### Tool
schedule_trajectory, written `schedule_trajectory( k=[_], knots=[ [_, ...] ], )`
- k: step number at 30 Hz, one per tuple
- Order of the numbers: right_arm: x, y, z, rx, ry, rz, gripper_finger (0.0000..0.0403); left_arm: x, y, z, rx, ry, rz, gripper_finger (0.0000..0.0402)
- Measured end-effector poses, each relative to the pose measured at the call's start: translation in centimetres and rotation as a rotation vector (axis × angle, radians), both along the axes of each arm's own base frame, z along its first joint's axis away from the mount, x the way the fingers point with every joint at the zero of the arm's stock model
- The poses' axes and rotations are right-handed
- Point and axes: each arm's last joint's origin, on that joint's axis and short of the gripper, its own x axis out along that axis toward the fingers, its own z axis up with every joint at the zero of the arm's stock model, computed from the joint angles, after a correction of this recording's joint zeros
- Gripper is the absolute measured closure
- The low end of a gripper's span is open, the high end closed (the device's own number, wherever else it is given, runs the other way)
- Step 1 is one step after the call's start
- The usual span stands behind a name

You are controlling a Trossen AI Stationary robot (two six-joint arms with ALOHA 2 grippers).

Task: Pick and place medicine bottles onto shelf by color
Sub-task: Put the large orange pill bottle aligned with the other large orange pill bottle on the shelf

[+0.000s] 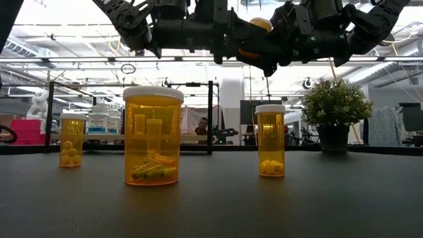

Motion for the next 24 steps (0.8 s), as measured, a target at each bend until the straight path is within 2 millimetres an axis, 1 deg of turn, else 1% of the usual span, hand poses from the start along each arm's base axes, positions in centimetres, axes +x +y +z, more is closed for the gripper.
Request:
schedule_trajectory(
  k=[4,7,10,15,19,24],
  knots=[
    [0.0,-0.1,-0.1,0.005,0.015,0.001,0.0225,-0.2,0.0,0.4,-0.002,0.013,-0.010,0.0187],
    [0.0,-0.1,-0.2,0.007,0.026,0.004,0.0217,-0.6,0.1,0.7,-0.006,0.046,-0.009,0.0166],
    [-0.1,-0.1,-0.2,0.008,0.027,0.005,0.0214,-1.2,0.2,1.6,-0.003,0.061,-0.004,0.0140],
    [-0.1,-0.1,-0.4,0.012,0.048,0.005,0.0225,-2.3,0.1,2.6,0.027,0.132,-0.002,0.0105],
    [-0.1,-0.1,-0.7,0.019,0.077,0.005,0.0227,-3.2,0.0,3.8,0.042,0.159,0.001,0.0091],
    [-0.2,0.0,-1.1,0.027,0.112,0.002,0.0222,-4.4,-0.2,4.7,0.042,0.198,0.001,0.0082]
  ],
)
